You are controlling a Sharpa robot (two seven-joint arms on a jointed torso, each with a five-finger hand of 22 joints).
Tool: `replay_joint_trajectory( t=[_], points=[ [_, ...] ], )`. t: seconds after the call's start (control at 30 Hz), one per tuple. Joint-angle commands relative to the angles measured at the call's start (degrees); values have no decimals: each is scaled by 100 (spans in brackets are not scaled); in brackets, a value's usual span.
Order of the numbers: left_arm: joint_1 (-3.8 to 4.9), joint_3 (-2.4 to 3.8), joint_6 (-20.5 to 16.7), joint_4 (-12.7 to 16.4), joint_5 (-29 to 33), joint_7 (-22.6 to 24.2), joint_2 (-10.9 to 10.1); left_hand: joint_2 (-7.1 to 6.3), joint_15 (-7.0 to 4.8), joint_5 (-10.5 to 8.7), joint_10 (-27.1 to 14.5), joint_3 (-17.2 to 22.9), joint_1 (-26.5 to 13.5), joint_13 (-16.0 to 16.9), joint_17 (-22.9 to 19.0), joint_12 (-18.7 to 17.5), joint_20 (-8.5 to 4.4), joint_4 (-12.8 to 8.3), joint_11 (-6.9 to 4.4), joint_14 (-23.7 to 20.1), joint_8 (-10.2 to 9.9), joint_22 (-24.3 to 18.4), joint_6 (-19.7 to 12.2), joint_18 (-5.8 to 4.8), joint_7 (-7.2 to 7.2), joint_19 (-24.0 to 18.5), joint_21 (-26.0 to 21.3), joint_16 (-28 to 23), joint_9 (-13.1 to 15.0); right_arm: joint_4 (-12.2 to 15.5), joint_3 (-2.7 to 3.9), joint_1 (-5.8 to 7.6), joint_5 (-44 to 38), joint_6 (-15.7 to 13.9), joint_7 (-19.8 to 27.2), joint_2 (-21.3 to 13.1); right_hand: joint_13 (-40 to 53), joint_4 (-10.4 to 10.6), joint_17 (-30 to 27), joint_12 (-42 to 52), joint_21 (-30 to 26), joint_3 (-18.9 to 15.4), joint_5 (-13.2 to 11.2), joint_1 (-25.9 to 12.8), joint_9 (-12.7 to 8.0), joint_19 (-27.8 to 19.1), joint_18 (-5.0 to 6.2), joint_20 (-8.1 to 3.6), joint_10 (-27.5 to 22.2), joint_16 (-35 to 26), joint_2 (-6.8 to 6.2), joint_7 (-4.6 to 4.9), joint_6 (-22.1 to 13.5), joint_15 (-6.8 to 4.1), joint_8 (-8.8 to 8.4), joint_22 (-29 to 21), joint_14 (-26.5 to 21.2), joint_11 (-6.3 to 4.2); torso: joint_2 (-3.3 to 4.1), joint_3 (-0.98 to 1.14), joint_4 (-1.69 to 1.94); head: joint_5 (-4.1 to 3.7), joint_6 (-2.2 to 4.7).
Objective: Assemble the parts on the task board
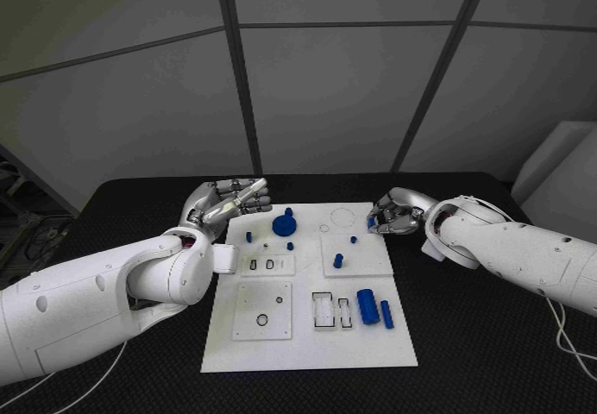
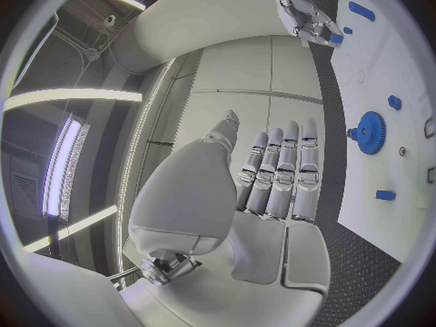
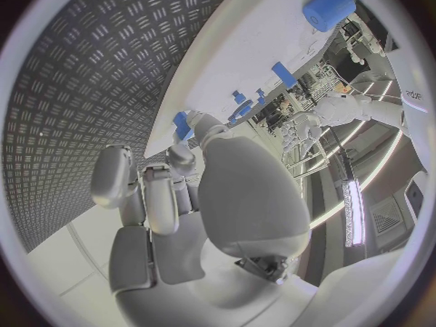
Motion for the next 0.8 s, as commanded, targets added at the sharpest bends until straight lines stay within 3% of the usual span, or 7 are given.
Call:
replay_joint_trajectory(
  t=[0.03,0.27,0.43,0.57,0.8],
  points=[
    [7,5,65,3,-46,47,6,78,42,-14,0,10,1,-2,-9,-20,-1,-33,20,-7,-20,-6,11,-106,40,42,-33,-18,-3,-7,-1,7,-67,1,-38,9,11,4,802,41,28,14,-33,0,8,23,-30,-33,30,-17,76,-10,66,-58,36,25,444,-24,1,0,0,-2,-7],
    [7,5,64,5,-47,46,2,78,42,-14,0,10,1,-2,-9,-20,-1,-33,20,-7,-20,-6,11,-106,40,42,-33,-18,-3,76,0,5,-84,-303,-60,7,67,-24,848,73,67,79,7,60,14,81,-46,-64,91,-1,170,-43,122,-89,84,104,456,-56,1,5,0,-1,-11],
    [7,5,65,8,-47,43,-2,78,42,-14,0,10,1,-2,-9,-20,-1,-33,20,-7,-20,-6,11,-106,40,42,-33,-18,-3,327,2,5,0,-536,-221,-86,78,-69,880,66,77,198,-200,131,11,96,-51,-90,106,10,257,-56,131,-108,112,122,464,-72,-7,0,-2,0,-17],
    [7,5,72,6,-47,38,-16,78,42,-14,0,10,1,-2,-9,-20,-1,-33,20,-7,-20,-6,11,-106,40,42,-33,-18,-3,689,5,10,81,-685,-379,-219,62,-95,901,47,79,242,-218,152,-2,99,-52,-94,89,17,255,-44,89,-107,96,128,469,-66,-26,-5,-23,16,-25],
    [7,5,70,-44,-47,43,-40,83,43,-14,2,9,-2,-2,-9,-27,0,-40,22,-6,-27,-9,14,-106,42,45,-36,-27,-3,1440,22,62,2,-942,-890,-275,34,-112,918,20,79,287,-222,167,-9,99,-53,-93,65,24,269,-36,70,-102,91,128,473,-60,-48,-12,-20,71,-41]
  ],
)
